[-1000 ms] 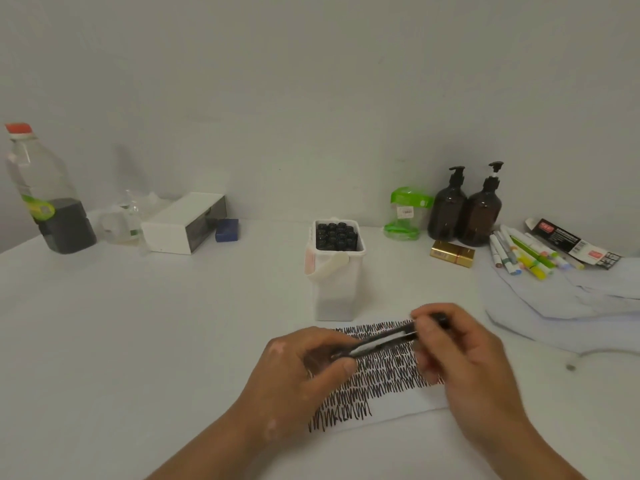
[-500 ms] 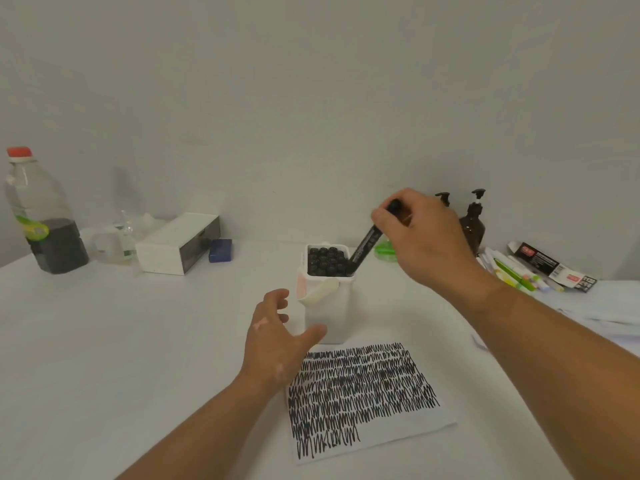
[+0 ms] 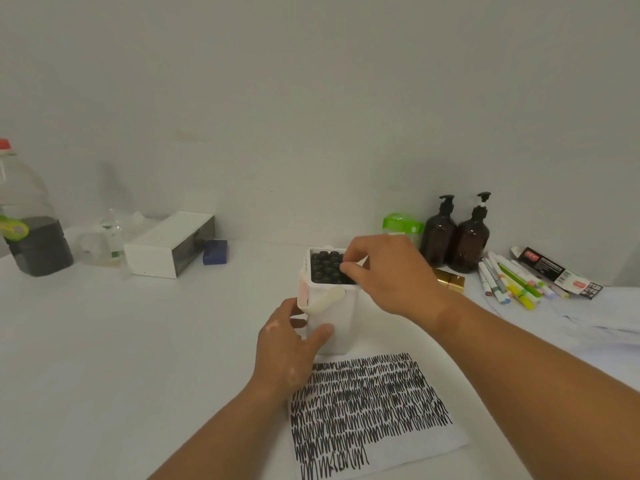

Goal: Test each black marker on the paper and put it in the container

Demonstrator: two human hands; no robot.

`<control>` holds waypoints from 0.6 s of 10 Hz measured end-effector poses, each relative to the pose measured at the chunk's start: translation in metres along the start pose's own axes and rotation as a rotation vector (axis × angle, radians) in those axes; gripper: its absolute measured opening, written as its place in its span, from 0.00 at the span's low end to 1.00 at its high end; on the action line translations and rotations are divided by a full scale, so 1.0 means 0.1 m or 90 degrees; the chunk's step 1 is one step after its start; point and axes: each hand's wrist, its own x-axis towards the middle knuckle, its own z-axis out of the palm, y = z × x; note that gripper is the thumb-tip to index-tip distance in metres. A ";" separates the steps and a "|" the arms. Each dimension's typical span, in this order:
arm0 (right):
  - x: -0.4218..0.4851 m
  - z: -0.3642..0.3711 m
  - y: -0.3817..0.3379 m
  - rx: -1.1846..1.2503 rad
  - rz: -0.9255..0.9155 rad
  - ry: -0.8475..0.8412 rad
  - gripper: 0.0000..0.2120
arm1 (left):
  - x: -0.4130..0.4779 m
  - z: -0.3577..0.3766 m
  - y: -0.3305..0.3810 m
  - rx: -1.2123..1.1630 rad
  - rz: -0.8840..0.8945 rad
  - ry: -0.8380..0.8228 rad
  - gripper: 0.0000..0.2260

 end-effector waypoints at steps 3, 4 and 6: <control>-0.19 0.27 0.17 0.024 0.020 0.051 0.11 | 0.01 0.02 -0.03 0.004 0.016 0.011 0.24; -0.23 0.18 0.17 0.040 0.006 0.045 0.12 | -0.02 -0.02 0.01 0.006 0.014 -0.007 0.23; -0.99 0.02 0.37 0.154 0.228 0.101 0.04 | -0.14 -0.40 0.09 0.148 0.033 -0.053 0.15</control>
